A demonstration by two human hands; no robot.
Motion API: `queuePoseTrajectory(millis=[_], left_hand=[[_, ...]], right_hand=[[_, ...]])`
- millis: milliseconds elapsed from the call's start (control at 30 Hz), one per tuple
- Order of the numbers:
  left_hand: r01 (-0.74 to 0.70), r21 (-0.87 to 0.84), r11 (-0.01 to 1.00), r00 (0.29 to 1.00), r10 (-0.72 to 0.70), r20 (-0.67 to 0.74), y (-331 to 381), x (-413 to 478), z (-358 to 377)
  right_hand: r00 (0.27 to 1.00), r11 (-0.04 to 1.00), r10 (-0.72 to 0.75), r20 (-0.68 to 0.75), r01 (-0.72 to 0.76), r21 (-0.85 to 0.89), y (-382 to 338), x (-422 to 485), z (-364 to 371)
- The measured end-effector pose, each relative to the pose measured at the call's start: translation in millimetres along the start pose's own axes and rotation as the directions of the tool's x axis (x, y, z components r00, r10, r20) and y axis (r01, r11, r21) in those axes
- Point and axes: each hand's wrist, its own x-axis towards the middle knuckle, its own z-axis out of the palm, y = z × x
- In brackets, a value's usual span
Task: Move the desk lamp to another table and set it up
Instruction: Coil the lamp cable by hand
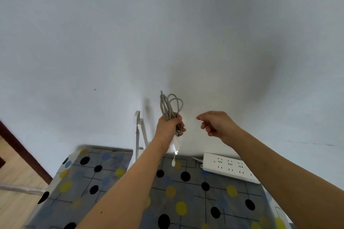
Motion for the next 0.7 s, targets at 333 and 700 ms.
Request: queuePoseTrajectory(millis=[333, 700], left_hand=[[-0.080, -0.164, 0.983, 0.997, 0.077, -0.022, 21, -5, -37], [-0.118, -0.229, 0.966, 0.926, 0.024, -0.376, 12, -13, -119]], right_hand=[[0.897, 0.851, 0.117, 0.427, 0.131, -0.508, 28, 9, 65], [0.960, 0.877, 0.030, 0.277, 0.107, -0.469, 21, 39, 111]])
